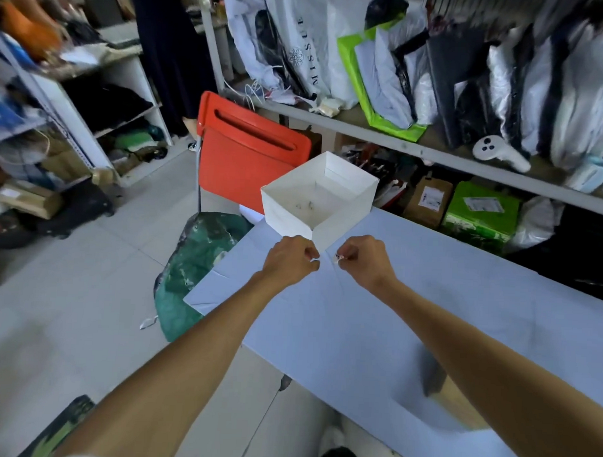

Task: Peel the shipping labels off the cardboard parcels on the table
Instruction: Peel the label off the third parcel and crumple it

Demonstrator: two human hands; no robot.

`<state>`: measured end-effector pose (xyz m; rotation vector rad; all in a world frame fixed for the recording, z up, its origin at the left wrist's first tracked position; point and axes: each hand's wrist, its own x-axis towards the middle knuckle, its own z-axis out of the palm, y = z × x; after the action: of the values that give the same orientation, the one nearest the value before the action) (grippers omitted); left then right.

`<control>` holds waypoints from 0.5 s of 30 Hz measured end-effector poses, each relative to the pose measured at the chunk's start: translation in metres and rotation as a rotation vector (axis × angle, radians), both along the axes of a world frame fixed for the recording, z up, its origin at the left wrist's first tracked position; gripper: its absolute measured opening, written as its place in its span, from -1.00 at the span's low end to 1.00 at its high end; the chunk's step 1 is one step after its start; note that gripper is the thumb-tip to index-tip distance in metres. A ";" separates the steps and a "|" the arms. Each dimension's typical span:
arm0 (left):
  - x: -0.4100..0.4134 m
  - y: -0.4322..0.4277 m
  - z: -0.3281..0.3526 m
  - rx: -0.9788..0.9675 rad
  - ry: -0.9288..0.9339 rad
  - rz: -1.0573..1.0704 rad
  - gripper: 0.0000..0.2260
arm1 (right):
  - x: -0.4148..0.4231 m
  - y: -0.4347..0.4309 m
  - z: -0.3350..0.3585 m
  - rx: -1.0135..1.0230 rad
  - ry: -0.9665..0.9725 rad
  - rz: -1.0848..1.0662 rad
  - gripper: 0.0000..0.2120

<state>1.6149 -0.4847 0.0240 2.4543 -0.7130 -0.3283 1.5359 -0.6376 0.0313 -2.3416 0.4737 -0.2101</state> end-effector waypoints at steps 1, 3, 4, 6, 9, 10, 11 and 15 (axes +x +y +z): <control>0.008 -0.002 0.001 0.018 0.001 -0.009 -0.81 | 0.009 -0.003 0.000 -0.012 0.008 0.003 -0.86; 0.026 -0.006 0.005 0.062 -0.003 -0.018 -0.81 | 0.028 -0.010 0.001 -0.015 0.007 0.003 -0.85; 0.036 -0.007 0.007 0.081 -0.008 -0.015 -0.81 | 0.037 -0.013 0.002 -0.010 -0.003 0.007 -0.85; 0.056 -0.012 0.012 0.106 -0.014 -0.001 -0.81 | 0.055 -0.020 0.004 0.001 -0.029 0.018 -0.84; 0.082 -0.018 0.017 0.117 0.002 0.013 -0.84 | 0.080 -0.029 0.004 -0.021 -0.001 0.058 -0.82; 0.089 -0.020 0.018 0.118 0.004 0.015 -0.85 | 0.088 -0.031 0.004 -0.039 0.012 0.068 -0.82; 0.096 -0.021 0.018 0.120 0.010 0.015 -0.86 | 0.096 -0.034 0.004 -0.047 0.022 0.068 -0.81; 0.125 -0.029 0.018 0.142 0.030 -0.012 -0.89 | 0.126 -0.041 0.008 -0.062 0.023 0.062 -0.79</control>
<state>1.7400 -0.5133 0.0420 2.5737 -0.7137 -0.4333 1.6619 -0.6788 0.0389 -2.4176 0.4099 -0.1712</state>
